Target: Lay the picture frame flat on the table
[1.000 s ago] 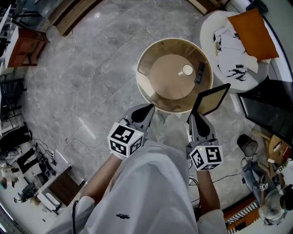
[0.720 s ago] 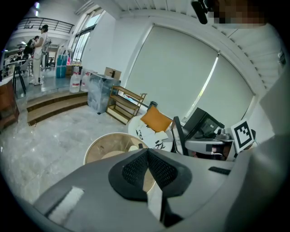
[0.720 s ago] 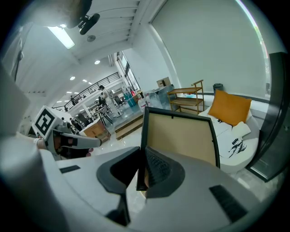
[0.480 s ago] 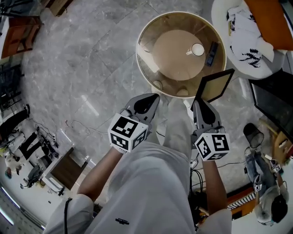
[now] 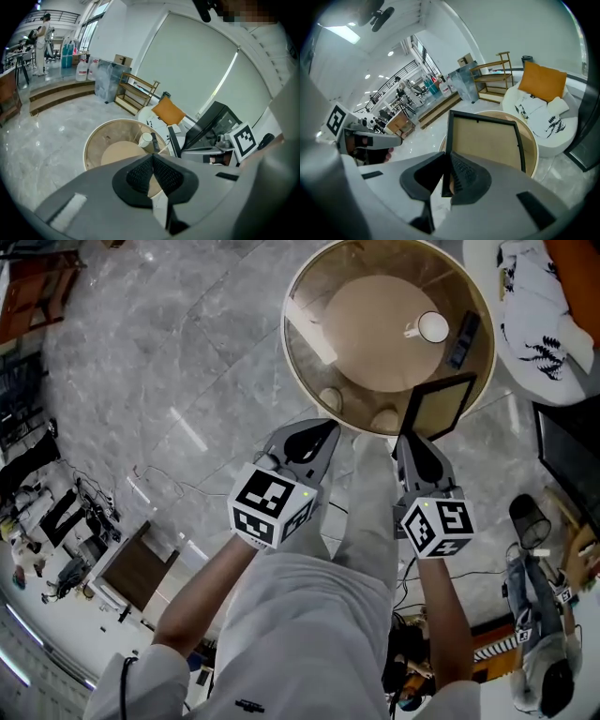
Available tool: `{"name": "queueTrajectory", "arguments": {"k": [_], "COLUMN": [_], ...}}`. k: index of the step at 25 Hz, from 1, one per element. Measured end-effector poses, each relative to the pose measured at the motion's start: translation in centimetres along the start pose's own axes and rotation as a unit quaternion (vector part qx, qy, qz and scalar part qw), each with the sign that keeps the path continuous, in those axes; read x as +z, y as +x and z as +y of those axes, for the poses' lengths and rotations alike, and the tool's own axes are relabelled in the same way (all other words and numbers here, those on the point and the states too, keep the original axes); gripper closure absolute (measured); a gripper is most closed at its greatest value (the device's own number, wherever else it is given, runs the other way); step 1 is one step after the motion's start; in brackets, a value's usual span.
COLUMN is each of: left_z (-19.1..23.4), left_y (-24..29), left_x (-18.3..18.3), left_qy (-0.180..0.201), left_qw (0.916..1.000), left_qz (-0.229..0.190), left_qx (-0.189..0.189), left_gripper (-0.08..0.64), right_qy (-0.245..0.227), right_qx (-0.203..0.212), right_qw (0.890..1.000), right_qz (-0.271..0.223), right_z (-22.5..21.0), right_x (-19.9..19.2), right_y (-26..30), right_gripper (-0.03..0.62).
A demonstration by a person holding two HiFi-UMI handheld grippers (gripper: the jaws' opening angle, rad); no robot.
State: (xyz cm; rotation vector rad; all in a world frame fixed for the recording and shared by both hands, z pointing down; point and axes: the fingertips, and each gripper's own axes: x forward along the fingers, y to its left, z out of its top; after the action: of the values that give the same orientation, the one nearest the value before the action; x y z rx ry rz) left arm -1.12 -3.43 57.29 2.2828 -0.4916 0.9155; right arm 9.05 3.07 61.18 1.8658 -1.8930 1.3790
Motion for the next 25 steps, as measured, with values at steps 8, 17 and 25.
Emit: {"name": "queueTrajectory", "arguments": {"k": [8,17,25], "left_z": [1.4,3.6,5.0], "left_y": [4.7,9.0,10.4], "left_x": [-2.8,-5.1,-7.7], "left_qy": [-0.024,-0.049,-0.059], "left_qw": [0.9997,0.9986,0.9975], "left_qz": [0.006,0.013,0.032], "left_qx": [0.004,0.014,0.02], "left_gripper": [0.555,0.555,0.555], "right_qy": [-0.006,0.014,0.003], "right_qx": [0.004,-0.003,-0.013], "right_qw": [0.999,0.997,0.996], "right_qz": [0.037,0.071,0.089], "right_z": [-3.4,-6.2,-7.7], "right_x": [-3.5,-8.1,-10.4], "right_y": [5.0,10.9,15.3], "right_gripper": [0.557,0.557,0.557]}}
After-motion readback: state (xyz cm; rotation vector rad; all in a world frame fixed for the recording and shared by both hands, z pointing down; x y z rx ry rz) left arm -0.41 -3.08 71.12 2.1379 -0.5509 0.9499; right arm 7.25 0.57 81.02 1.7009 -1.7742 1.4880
